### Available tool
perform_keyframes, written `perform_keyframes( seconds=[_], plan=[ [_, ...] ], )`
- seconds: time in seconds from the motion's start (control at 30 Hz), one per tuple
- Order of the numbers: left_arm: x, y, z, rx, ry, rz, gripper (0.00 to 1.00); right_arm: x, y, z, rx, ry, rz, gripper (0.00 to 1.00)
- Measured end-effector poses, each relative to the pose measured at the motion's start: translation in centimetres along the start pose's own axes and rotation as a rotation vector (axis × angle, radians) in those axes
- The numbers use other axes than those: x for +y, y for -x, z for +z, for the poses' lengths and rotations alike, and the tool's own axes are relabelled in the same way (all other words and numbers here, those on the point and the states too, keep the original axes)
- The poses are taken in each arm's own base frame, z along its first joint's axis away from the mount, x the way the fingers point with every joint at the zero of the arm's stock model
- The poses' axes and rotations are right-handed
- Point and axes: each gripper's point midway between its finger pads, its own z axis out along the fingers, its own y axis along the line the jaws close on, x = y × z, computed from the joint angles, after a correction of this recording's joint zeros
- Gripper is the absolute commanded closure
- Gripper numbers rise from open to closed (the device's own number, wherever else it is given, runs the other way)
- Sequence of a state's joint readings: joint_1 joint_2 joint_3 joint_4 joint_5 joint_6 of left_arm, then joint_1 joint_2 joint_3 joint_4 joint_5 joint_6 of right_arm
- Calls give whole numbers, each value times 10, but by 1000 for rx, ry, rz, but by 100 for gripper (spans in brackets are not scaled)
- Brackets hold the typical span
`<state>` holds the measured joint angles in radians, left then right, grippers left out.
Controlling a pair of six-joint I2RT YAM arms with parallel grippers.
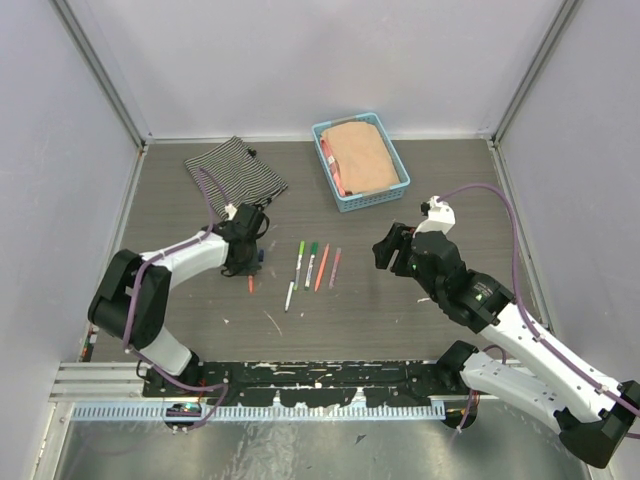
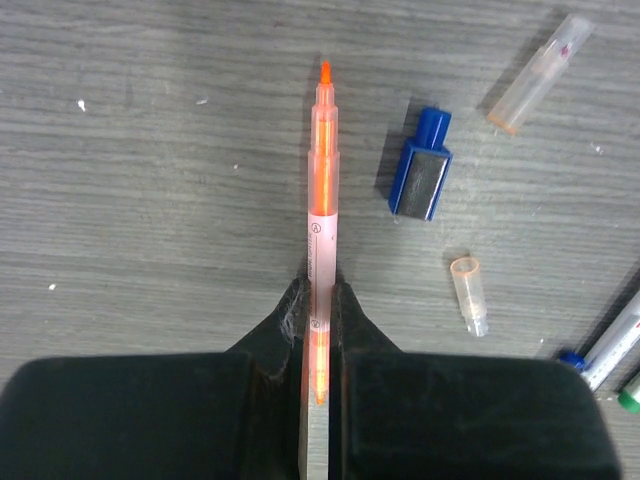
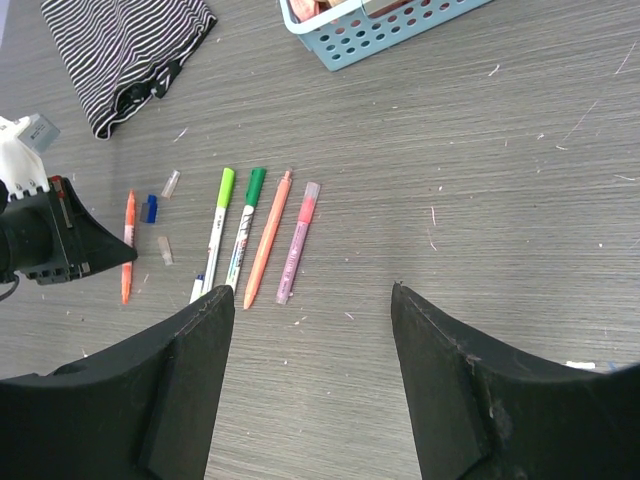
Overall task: Insert the pens into the pen caps
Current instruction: Pick up the pen from the center of the board.
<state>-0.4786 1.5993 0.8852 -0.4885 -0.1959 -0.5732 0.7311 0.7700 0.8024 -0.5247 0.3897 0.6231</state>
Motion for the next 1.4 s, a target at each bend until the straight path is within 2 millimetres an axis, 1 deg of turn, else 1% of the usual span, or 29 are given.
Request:
perform_keyframes(
  seconds=[0.07,0.17,0.23,0.33,0.4,0.47,0.57,0.63,0.73,0.83,0.93,1.07,1.2,1.3,1.4],
  plan=[
    [2,-2,-4,8,3,7,95,1,-1,0,3,5,0,31],
    [4,1,-20,-12,-7,28,100,4,-1,0,9,18,3,30],
    [2,10,-38,-56,-34,44,100,8,-1,0,11,39,11,30],
    [-5,29,-74,-157,-109,67,100,18,0,2,16,80,22,30],
    [-14,38,-99,-221,-185,83,100,27,0,3,23,118,30,30],
    [-25,42,-125,-281,-276,106,100,39,-1,5,34,165,40,30],
    [-44,41,-157,-343,-407,152,100,58,-1,9,51,243,61,32],
    [-58,37,-174,-365,-490,189,100,73,0,11,59,303,81,34],
    [-80,27,-191,-376,-598,250,100,99,4,14,68,405,130,37],
    [-99,16,-203,-374,-681,302,100,123,4,19,85,502,181,38],
    [-113,6,-210,-364,-733,341,100,134,-6,25,121,551,211,39],
    [-127,-3,-214,-352,-777,377,100,142,-22,30,173,573,231,39],
    [-136,-9,-215,-340,-799,399,100,151,-24,26,181,598,237,43],
    [-140,-12,-217,-339,-812,408,100,154,-26,24,183,607,241,47],
    [-143,-12,-219,-342,-824,413,100,155,-28,27,191,602,251,52]
  ],
)
